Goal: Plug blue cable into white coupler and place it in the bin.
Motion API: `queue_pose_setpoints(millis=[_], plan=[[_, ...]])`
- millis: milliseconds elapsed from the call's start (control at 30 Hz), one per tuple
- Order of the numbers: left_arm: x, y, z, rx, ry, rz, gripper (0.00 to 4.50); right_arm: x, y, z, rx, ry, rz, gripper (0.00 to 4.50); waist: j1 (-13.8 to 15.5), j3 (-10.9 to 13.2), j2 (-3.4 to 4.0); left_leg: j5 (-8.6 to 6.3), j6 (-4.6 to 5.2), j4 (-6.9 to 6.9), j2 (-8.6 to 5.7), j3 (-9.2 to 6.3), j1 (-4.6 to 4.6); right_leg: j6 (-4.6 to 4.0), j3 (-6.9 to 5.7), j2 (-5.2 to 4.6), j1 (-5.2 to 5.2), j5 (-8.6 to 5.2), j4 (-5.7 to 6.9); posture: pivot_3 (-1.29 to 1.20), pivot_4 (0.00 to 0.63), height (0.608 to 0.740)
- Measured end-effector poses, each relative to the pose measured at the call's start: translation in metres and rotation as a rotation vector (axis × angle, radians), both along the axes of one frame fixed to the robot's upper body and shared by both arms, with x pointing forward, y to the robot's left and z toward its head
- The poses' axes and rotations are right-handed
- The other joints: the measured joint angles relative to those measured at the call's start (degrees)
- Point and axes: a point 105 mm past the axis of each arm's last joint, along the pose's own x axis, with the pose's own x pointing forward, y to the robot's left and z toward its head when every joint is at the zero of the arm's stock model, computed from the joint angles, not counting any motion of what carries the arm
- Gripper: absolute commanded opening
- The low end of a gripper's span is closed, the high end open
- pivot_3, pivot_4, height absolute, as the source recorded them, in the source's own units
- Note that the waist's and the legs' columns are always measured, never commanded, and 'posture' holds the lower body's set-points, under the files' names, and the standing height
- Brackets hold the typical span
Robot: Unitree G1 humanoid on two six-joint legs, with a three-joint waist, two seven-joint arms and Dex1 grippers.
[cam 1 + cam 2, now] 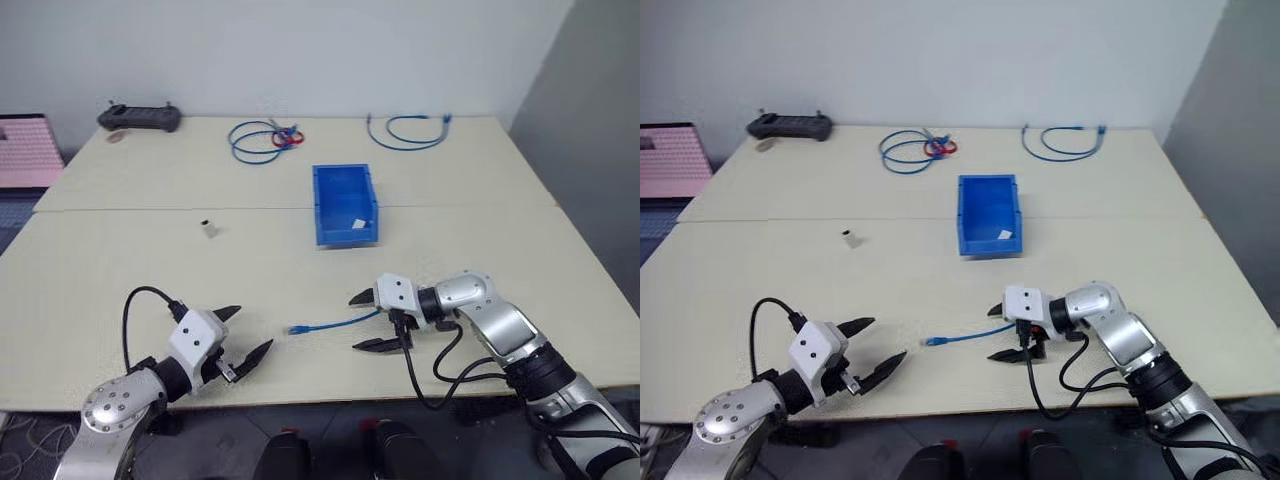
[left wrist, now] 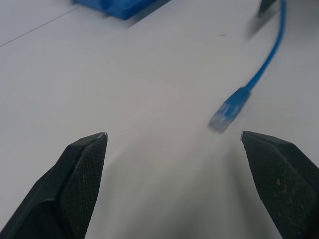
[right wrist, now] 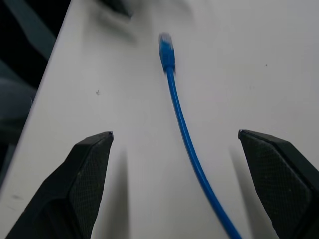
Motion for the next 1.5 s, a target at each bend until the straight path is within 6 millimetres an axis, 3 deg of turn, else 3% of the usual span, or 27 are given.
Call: queue_pose_setpoints(millis=[100, 233, 433, 567, 1100, 1367, 1500], plan=[[0.015, -0.004, -0.002, 0.045, 0.065, -0.183, 4.50, -0.012, -0.018, 0.010, 0.034, 0.036, -0.116, 4.34, 0.2, 0.0, 0.01, 0.00, 0.00, -0.01, 0.03, 0.16, -0.02, 0.05, 0.12, 0.05, -0.09, 0.03, -0.01, 0.00, 0.150, 0.740], [0.032, -0.010, -0.001, 0.114, 0.053, -0.344, 4.50, -0.022, -0.043, 0.002, -0.021, 0.064, -0.242, 4.34, 0.0, 0.0, -0.01, 0.00, 0.01, 0.00, 0.01, 0.26, 0.04, 0.13, 0.22, 0.05, -0.07, 0.07, -0.05, 0.00, 0.150, 0.740], [0.048, -0.023, -0.001, 0.120, 0.048, -0.450, 4.50, -0.028, -0.046, 0.002, -0.018, 0.060, -0.298, 4.34, 0.1, -0.1, 0.09, 0.00, 0.02, 0.05, -0.01, 0.19, 0.18, 0.21, 0.24, 0.08, 0.14, 0.10, -0.06, 0.00, 0.150, 0.740], [0.045, -0.024, -0.003, 0.129, 0.063, -0.509, 3.82, -0.027, -0.047, 0.003, -0.017, 0.054, -0.311, 4.50, 0.0, -0.1, 0.09, -0.01, 0.03, 0.04, 0.00, 0.18, 0.16, 0.17, 0.27, 0.09, 0.13, 0.08, -0.08, 0.00, 0.150, 0.740], [0.036, -0.021, -0.007, 0.120, 0.059, -0.497, 0.31, -0.006, -0.053, 0.004, -0.012, 0.021, -0.328, 4.50, -0.7, -0.2, 0.10, -0.01, 0.04, 0.04, 0.03, 0.12, 0.24, 0.17, 0.28, 0.10, 0.22, 0.07, -0.06, 0.00, 0.150, 0.740], [0.038, -0.015, -0.005, 0.123, 0.087, -0.489, 0.24, -0.006, -0.050, 0.004, -0.014, 0.026, -0.320, 4.50, -1.1, -0.2, 0.12, -0.01, 0.05, 0.03, 0.07, 0.10, 0.31, 0.16, 0.28, 0.14, 0.24, 0.07, -0.01, 0.00, 0.150, 0.740], [0.043, -0.026, 0.009, -0.085, 0.271, -0.317, 0.24, -0.017, -0.050, 0.007, -0.013, 0.087, -0.308, 4.50, -1.1, 0.0, 0.00, -0.01, 0.05, 0.08, 0.09, 0.00, 0.05, 0.18, 0.19, 0.15, 0.09, 0.08, 0.01, 0.00, 0.150, 0.740]])
